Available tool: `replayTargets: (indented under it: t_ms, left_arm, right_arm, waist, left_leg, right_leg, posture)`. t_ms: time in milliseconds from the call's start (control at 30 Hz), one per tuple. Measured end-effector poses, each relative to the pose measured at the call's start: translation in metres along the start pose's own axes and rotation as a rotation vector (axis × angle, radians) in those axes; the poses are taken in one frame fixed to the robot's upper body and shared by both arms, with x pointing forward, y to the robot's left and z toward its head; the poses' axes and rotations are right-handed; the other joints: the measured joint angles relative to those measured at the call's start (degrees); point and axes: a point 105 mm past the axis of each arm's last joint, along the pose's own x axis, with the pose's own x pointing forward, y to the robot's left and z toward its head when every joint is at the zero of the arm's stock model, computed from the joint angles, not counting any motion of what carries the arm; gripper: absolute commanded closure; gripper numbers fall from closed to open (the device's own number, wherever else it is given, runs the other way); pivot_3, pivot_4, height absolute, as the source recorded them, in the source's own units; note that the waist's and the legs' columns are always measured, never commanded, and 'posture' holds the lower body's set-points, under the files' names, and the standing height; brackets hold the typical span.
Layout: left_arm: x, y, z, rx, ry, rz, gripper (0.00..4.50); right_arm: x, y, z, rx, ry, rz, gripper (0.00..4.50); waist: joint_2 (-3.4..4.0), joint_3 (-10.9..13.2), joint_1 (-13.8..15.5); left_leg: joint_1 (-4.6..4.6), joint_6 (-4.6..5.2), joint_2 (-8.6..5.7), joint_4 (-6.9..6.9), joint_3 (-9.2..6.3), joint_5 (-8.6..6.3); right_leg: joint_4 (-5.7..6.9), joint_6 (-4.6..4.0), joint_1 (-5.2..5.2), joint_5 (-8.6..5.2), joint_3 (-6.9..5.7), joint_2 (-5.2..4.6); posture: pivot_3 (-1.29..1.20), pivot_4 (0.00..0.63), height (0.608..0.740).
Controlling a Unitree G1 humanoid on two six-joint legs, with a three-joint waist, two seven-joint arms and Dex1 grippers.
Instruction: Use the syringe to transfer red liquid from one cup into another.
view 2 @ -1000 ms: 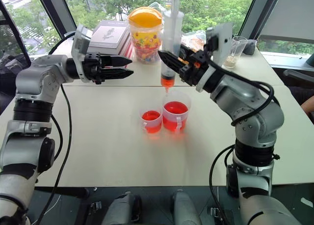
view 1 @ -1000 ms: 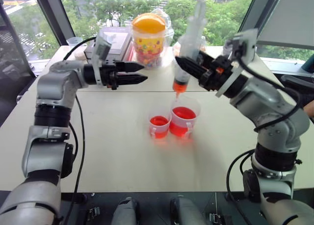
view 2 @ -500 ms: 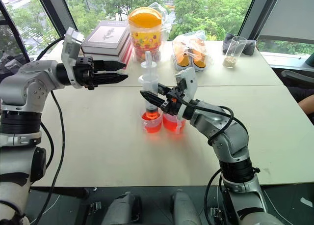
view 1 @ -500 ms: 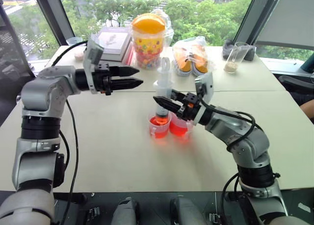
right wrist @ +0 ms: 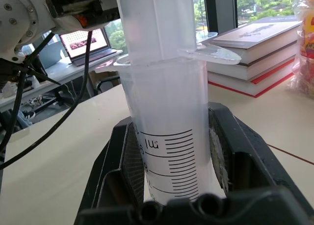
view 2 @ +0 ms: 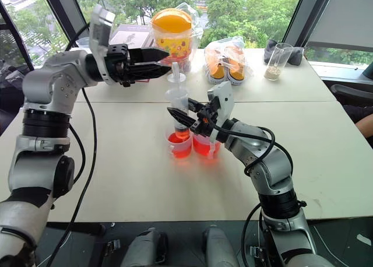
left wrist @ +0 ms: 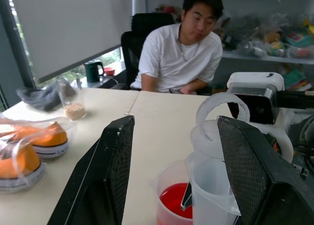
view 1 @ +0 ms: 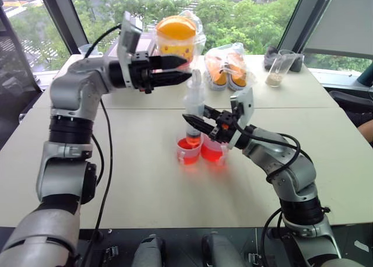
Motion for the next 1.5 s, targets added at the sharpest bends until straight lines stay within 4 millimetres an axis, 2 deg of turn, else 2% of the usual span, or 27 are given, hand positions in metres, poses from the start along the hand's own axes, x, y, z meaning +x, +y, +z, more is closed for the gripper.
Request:
replayTargets:
  t_ms: [167, 233, 300, 367, 400, 633, 833, 1233, 1500]
  left_arm:
    - [0.008, 0.000, -0.002, 0.022, 0.011, -0.030, 1.77]
    - [0.014, -0.001, -0.002, 0.032, 0.002, -0.040, 2.29]
    - [0.018, -0.001, -0.004, 0.025, -0.004, -0.045, 3.12]
    - [0.021, -0.002, -0.006, 0.017, -0.006, -0.060, 4.19]
    - [0.022, -0.002, -0.006, 0.017, -0.003, -0.063, 4.40]
    - [0.018, -0.005, -0.007, 0.035, 0.023, -0.084, 4.40]
    - [0.013, -0.008, -0.002, 0.087, 0.035, -0.077, 4.40]
    - [0.005, -0.016, -0.019, 0.142, 0.081, -0.043, 4.40]
    - [0.004, -0.015, -0.016, 0.146, 0.089, -0.025, 4.40]
  right_arm:
    - [0.000, -0.001, -0.003, 0.002, 0.015, -0.008, 3.03]
    - [0.000, -0.001, -0.003, 0.005, 0.020, -0.012, 3.03]
    - [0.000, -0.001, -0.004, 0.007, 0.022, -0.014, 3.03]
    - [0.000, -0.003, -0.004, 0.007, 0.027, -0.026, 3.03]
    - [0.000, -0.003, -0.004, 0.006, 0.027, -0.027, 3.03]
    - [0.001, -0.001, -0.003, 0.008, 0.034, -0.018, 3.03]
    - [0.009, 0.001, 0.010, 0.011, 0.035, 0.016, 3.03]
    - [0.011, 0.006, 0.011, 0.052, 0.087, 0.061, 3.03]
    - [0.011, 0.005, 0.012, 0.045, 0.091, 0.059, 3.03]
  waist:
    - [0.00, 0.00, 0.17]
    - [0.00, 0.00, 0.21]
    - [0.00, 0.00, 0.21]
    - [0.00, 0.00, 0.19]
    - [0.00, 0.00, 0.16]
    - [0.00, 0.00, -0.01]
    - [0.00, 0.00, 0.13]
    - [0.00, 0.00, 0.15]
    - [0.00, 0.00, 0.12]
  left_leg:
    - [-0.01, 0.00, -0.01, 0.00, 0.00, 0.00]
    - [-0.02, 0.00, -0.01, 0.00, 0.00, 0.00]
    - [-0.02, 0.00, -0.01, 0.01, 0.00, 0.00]
    - [-0.02, 0.00, -0.01, 0.00, 0.00, 0.00]
    - [-0.02, 0.00, -0.01, 0.00, 0.00, 0.00]
    - [-0.01, 0.00, 0.00, 0.00, -0.01, 0.00]
    - [-0.01, 0.00, 0.00, 0.00, -0.02, 0.00]
    - [-0.01, 0.00, 0.01, 0.00, -0.01, 0.00]
    - [-0.01, 0.00, 0.00, 0.00, -0.01, 0.00]
  right_leg:
    - [-0.01, 0.00, 0.00, 0.00, 0.00, -0.01]
    - [-0.02, 0.00, 0.01, 0.00, 0.00, -0.02]
    - [-0.02, 0.00, 0.01, 0.00, 0.00, -0.02]
    - [-0.02, 0.00, 0.00, 0.00, 0.00, -0.02]
    - [-0.02, 0.00, 0.00, 0.00, 0.00, -0.01]
    - [0.00, 0.00, 0.00, 0.00, 0.01, 0.01]
    - [-0.01, 0.00, 0.00, 0.00, 0.01, -0.01]
    - [0.00, 0.00, 0.00, 0.00, 0.01, -0.01]
    - [-0.01, 0.00, 0.00, 0.00, 0.00, -0.01]
  posture:
    - [0.00, 0.150, 0.740]
    - [0.00, 0.150, 0.740]
    - [0.00, 0.150, 0.740]
    - [0.00, 0.150, 0.740]
    - [0.00, 0.150, 0.740]
    - [0.00, 0.150, 0.740]
    - [0.00, 0.150, 0.740]
    - [0.00, 0.150, 0.740]
    - [0.00, 0.150, 0.740]
